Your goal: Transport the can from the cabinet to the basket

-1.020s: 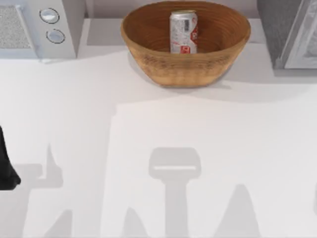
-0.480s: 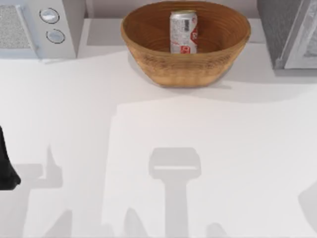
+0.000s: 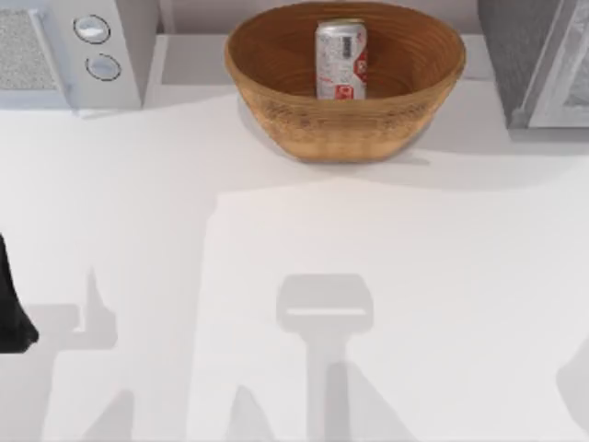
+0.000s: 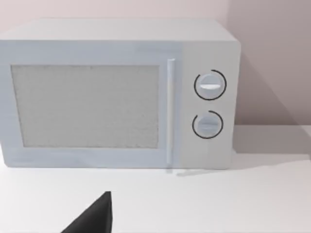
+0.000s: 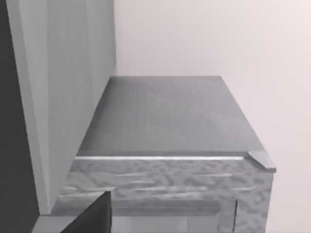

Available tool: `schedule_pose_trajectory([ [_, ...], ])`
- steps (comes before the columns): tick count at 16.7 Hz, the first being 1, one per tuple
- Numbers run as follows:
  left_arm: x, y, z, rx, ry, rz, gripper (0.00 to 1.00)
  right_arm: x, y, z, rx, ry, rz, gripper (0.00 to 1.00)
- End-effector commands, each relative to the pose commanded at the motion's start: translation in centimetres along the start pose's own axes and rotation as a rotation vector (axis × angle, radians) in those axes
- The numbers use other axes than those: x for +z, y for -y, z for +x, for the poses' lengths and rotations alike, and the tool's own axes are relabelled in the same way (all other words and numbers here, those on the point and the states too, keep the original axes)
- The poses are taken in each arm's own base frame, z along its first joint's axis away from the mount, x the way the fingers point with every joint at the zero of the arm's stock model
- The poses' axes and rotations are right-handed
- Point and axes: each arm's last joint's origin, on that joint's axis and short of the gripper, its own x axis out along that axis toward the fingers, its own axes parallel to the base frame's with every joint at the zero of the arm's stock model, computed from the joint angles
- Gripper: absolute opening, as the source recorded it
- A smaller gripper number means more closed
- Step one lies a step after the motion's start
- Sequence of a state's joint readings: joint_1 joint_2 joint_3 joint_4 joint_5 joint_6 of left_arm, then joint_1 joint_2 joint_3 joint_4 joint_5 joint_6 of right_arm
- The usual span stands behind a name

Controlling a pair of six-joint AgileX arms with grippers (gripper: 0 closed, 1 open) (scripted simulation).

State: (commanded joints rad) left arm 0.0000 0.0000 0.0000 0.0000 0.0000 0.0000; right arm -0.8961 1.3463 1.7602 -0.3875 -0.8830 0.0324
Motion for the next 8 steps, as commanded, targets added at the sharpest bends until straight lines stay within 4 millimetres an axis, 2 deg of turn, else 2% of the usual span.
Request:
schedule_pose_trajectory([
  [2, 0.0, 0.0, 0.0, 0.0, 0.0, 0.0, 1.0, 0.0, -1.9, 2.2, -0.002, 0.0, 0.005, 1.0],
  [4, 0.0, 0.0, 0.0, 0.0, 0.0, 0.0, 1.0, 0.0, -4.7, 4.5, -0.004, -0.004, 0.01, 1.0],
  [8, 0.0, 0.0, 0.0, 0.0, 0.0, 0.0, 1.0, -0.3, -12.6, 7.9, -0.003, -0.019, 0.014, 1.0],
])
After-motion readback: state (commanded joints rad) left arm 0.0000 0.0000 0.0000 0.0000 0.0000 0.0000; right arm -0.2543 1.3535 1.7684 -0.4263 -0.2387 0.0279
